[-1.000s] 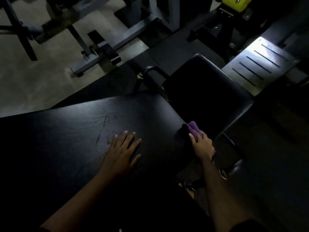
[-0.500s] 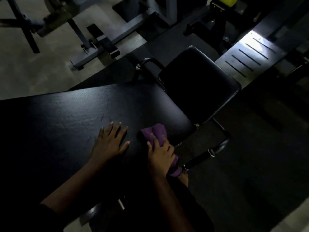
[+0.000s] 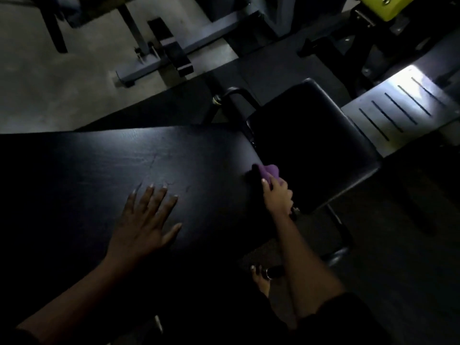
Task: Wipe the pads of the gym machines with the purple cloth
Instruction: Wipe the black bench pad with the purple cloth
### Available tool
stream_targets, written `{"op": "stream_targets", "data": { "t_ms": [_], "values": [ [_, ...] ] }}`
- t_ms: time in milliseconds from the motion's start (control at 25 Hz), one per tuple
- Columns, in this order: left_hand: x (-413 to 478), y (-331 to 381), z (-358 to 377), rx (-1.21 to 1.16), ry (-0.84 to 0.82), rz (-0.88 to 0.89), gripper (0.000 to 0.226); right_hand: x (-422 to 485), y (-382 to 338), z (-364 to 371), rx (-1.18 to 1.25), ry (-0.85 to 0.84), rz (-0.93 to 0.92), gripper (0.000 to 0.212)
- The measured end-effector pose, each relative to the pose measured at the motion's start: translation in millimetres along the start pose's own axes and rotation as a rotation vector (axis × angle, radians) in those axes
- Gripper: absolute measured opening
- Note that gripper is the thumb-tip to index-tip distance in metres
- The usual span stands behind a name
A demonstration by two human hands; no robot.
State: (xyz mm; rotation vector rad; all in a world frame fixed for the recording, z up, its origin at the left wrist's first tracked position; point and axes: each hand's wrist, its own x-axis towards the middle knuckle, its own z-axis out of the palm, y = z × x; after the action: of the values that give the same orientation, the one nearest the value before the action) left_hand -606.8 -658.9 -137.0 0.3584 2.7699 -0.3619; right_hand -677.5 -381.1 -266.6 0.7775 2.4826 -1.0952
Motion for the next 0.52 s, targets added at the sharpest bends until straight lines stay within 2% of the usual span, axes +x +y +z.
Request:
{"op": "stream_targets", "data": {
  "t_ms": [40, 120, 240, 400, 480, 520],
  "values": [
    [1, 1, 0, 0.005, 0.008, -0.006, 0.073, 11, 5, 6, -0.164, -0.018, 0.002, 0.044],
    [3, 1, 0, 0.01, 0.02, 0.001, 0.07, 12, -4, 17, -0.339, 0.03, -0.031, 0.045],
    [1, 2, 2, 0.044, 0.048, 0.002, 0.068, -32, -26, 35, -0.289, 0.162, -0.214, 0.045],
    [3, 2, 0, 0.069, 0.071, 0.014, 0.065, -115, -58, 43, -0.281, -0.007, -0.459, 0.047],
    [4, 3, -1, 0.084, 0.08, 0.016, 0.068, -126, -62, 33, -0.167, -0.139, -0.57, 0.047],
    [4, 4, -1, 0.087, 0.079, 0.015, 0.068, -119, -64, 20, -0.03, -0.222, -0.602, 0.045]
  ]
}}
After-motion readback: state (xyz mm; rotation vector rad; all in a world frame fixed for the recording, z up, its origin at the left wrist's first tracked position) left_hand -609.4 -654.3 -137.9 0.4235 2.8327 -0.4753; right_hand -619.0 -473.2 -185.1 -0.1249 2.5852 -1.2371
